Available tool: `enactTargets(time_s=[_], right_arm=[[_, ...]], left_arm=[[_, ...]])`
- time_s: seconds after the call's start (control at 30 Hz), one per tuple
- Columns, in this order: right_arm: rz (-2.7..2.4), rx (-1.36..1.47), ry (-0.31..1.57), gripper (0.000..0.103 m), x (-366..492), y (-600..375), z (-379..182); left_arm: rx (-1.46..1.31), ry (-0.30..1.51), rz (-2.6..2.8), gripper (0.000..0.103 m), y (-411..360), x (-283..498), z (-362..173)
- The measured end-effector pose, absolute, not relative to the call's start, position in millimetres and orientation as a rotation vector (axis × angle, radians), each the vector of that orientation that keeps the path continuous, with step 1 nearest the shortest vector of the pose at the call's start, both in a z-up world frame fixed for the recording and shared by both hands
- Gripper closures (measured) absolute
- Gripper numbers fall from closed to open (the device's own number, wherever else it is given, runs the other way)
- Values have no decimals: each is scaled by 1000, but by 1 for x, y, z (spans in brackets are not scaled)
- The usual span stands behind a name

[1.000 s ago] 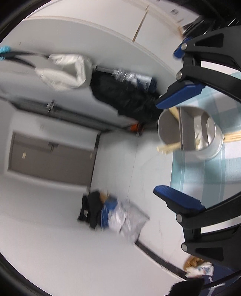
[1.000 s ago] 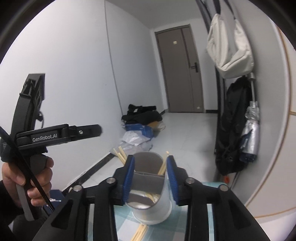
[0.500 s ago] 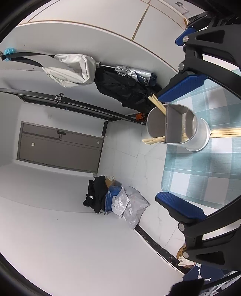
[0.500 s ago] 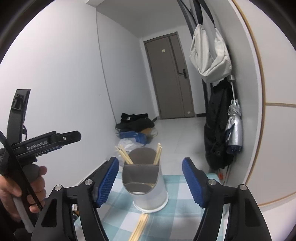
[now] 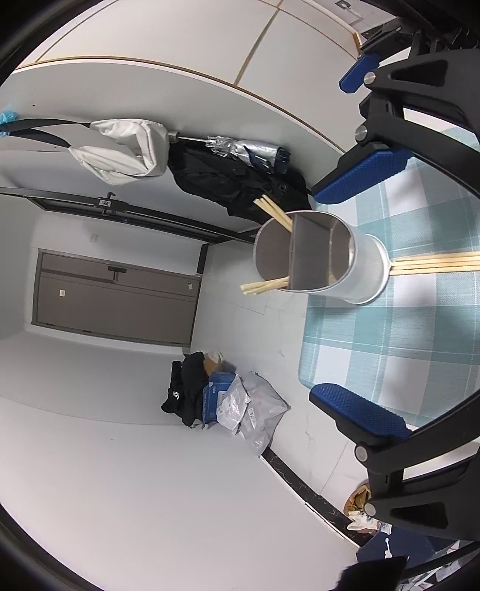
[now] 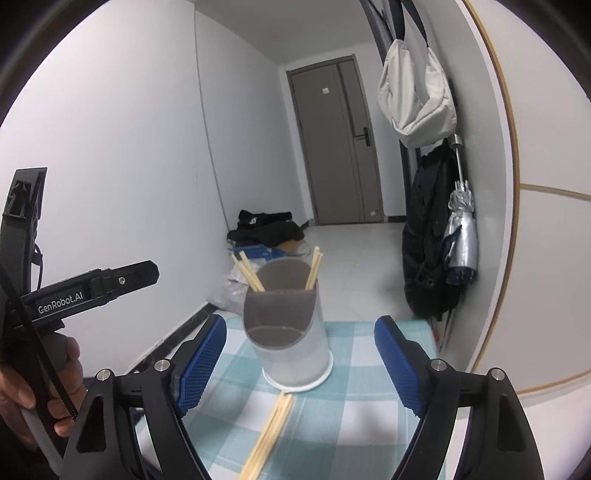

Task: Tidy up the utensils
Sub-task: 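Move the right gripper back down to the loose chopsticks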

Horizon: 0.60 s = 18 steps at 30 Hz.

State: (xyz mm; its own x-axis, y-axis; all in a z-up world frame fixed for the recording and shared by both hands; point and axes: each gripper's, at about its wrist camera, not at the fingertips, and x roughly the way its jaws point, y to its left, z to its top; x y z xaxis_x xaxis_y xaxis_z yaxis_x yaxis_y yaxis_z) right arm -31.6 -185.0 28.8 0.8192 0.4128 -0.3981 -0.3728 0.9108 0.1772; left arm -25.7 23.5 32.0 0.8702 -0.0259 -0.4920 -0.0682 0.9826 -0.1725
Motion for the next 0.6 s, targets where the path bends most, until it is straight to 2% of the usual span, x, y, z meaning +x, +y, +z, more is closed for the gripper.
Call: enactTargets(time_s=[0.33,0.6], right_arm=[[407,71,558,19,-24,-181,-2],[395,38,730,19,-2,-165,-41]], left_arm=[[-204,593,38,7,31,-18,-6],[-197,668,35,7,36,-8,-28]])
